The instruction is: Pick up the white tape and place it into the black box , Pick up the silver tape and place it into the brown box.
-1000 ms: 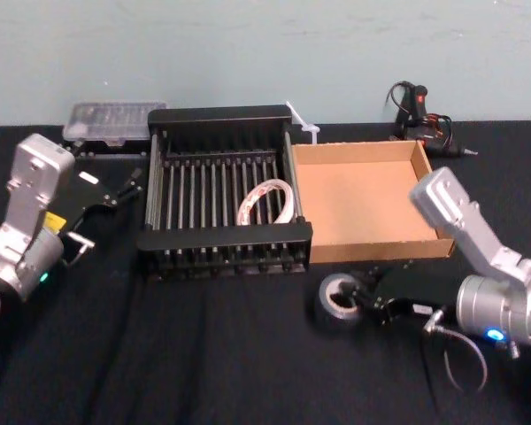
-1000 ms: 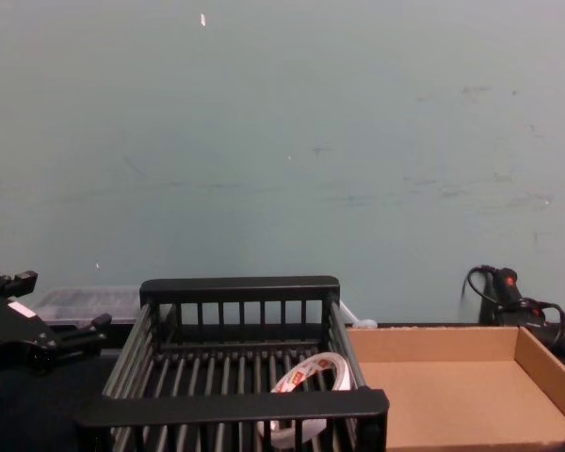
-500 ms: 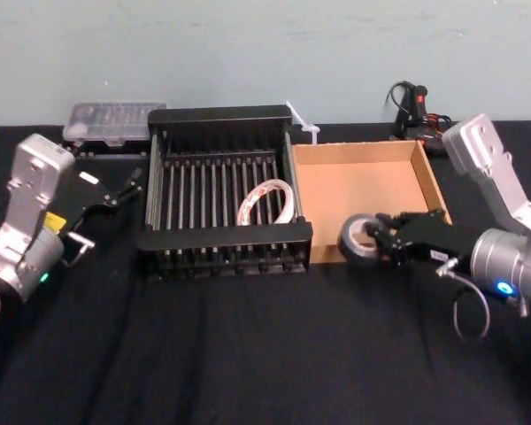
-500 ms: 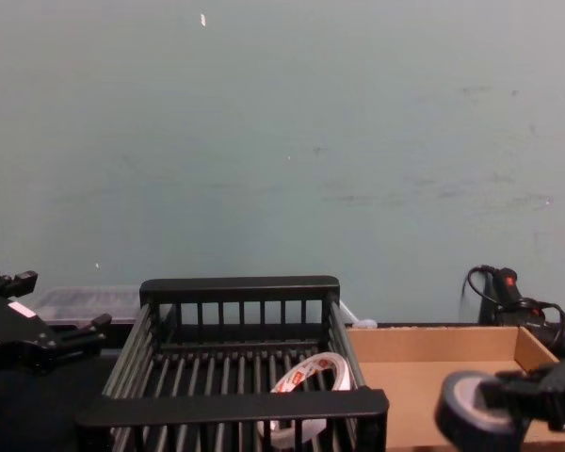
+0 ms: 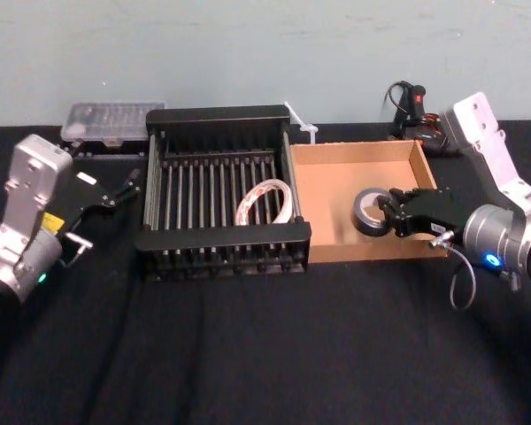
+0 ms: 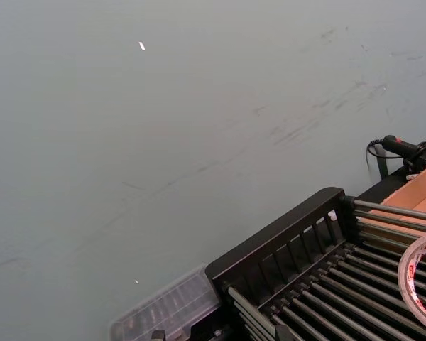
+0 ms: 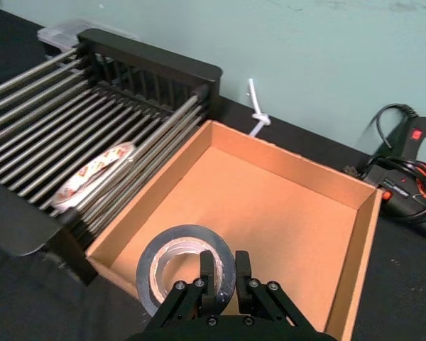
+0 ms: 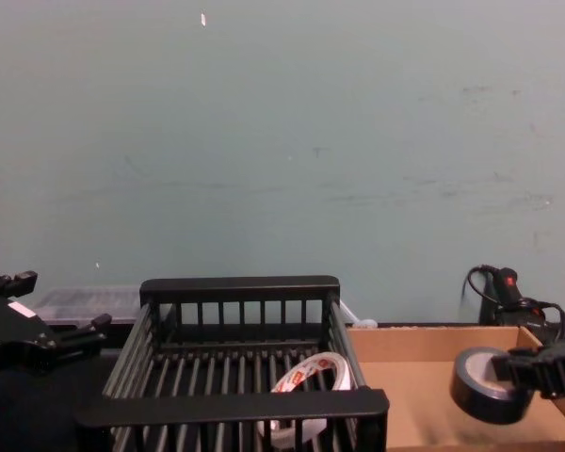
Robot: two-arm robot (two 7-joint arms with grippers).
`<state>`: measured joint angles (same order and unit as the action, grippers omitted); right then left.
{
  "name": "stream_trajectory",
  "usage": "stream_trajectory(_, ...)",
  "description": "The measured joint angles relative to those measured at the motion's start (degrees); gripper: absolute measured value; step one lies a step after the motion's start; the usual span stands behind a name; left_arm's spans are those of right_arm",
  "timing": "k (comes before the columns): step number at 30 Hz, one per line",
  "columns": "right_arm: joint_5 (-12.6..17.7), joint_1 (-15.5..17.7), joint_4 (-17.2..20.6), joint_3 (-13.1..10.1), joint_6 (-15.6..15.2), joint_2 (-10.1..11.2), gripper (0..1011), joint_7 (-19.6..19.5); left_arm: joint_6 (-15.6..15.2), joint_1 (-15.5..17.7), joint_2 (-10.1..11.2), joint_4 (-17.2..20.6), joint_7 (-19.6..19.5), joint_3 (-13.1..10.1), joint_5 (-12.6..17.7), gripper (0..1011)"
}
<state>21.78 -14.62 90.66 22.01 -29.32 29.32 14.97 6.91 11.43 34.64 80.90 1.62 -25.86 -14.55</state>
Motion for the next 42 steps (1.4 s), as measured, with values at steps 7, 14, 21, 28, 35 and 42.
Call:
stream_trajectory(7,-1.6,-1.7,-3.0,-0.1,0.0,-1.8,177,-0.6,0.0,0.0,0.0,0.0,0.0,0.0,0.0,1001)
stream_trajectory(14,-2.5,-2.5,-4.9,-0.9,0.2,-3.3,177,-1.7,0.0,0.0,0.0,0.0,0.0,0.0,0.0,1001)
stream_trajectory(21,-2.5,-2.4,-4.7,-0.8,0.3,-3.1,177,-1.5,0.0,0.0,0.0,0.0,0.0,0.0,0.0,1001)
stream_trajectory(28,-2.3,-2.4,-4.6,-0.7,0.3,-3.0,177,-1.4,0.0,0.0,0.0,0.0,0.0,0.0,0.0,1001)
stream_trajectory(35,-2.3,-2.3,-4.5,-0.6,0.3,-2.9,349,-1.3,0.0,0.0,0.0,0.0,0.0,0.0,0.0,1001)
stream_trajectory(42,-2.2,-2.3,-4.4,-0.6,0.3,-2.9,572,-1.3,0.0,0.0,0.0,0.0,0.0,0.0,0.0,1001)
